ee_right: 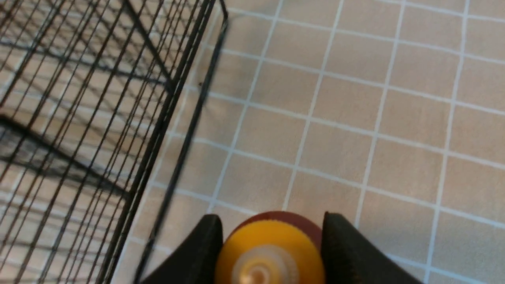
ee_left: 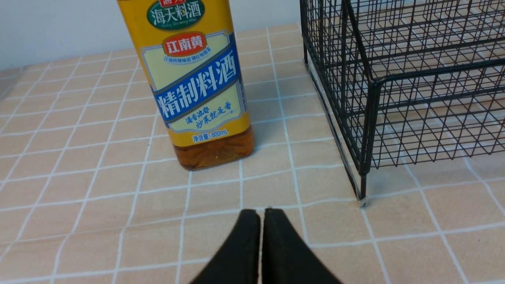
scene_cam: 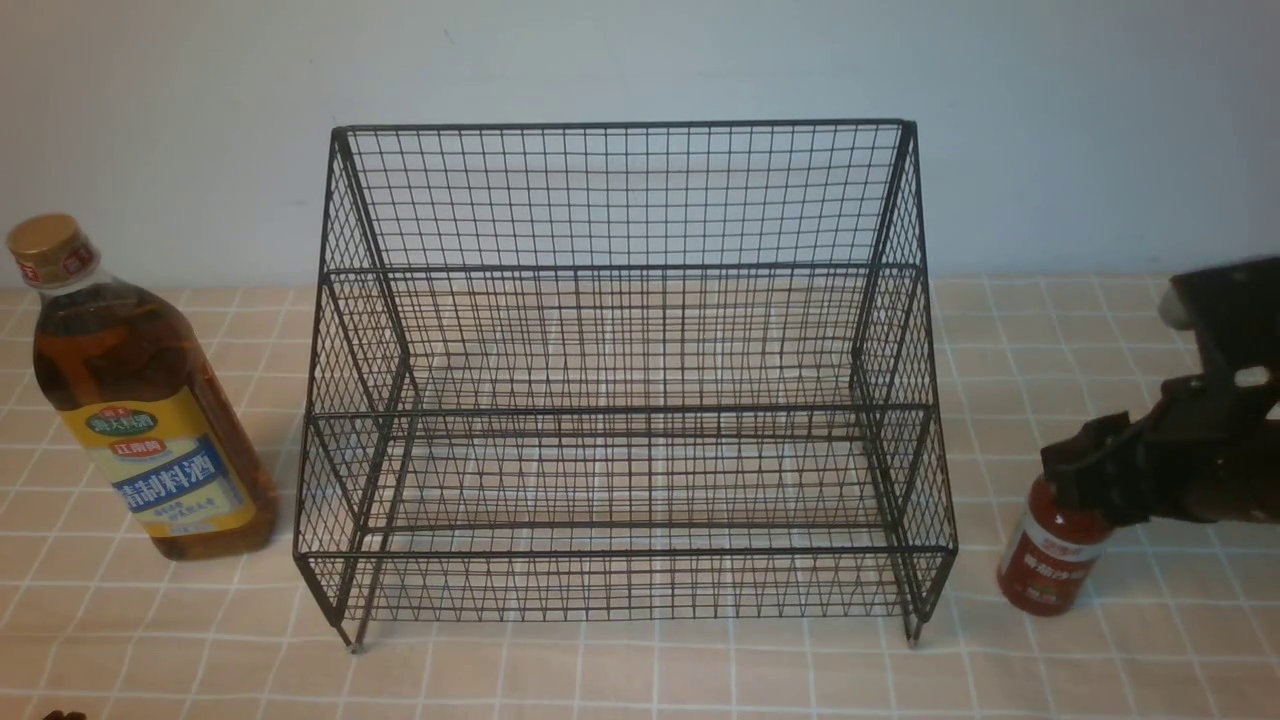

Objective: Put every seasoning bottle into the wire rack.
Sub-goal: Use the right arm to grab the condiment bottle closest to it, then use the right arm to put the condiment bottle back on the shelf

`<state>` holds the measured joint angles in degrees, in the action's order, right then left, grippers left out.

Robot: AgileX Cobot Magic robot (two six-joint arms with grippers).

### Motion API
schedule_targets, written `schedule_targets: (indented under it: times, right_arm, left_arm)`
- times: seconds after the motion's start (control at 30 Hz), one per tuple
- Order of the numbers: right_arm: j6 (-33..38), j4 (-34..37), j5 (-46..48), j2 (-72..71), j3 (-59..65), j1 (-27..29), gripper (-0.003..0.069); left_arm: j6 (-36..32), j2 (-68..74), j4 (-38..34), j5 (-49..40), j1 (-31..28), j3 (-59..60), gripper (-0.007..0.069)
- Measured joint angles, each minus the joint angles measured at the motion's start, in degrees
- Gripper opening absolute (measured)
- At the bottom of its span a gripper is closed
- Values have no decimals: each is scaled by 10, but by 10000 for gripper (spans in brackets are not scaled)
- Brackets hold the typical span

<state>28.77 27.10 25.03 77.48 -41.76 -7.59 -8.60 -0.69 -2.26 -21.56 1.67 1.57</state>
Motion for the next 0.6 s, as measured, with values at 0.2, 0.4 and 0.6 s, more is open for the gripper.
schedule_targets:
  times: [0.2, 0.4, 0.6]
  right_arm:
    - [0, -9, 104, -49, -74, 0, 297]
    - [-20, -27, 209, -121, -191, 0, 297]
    - [-39, 23, 226, -153, -268, -25, 297]
  left_arm:
    - [0, 0, 0, 0, 0, 0, -7]
    - [0, 0, 0, 0, 0, 0, -7]
    - [0, 0, 0, 0, 0, 0, -7]
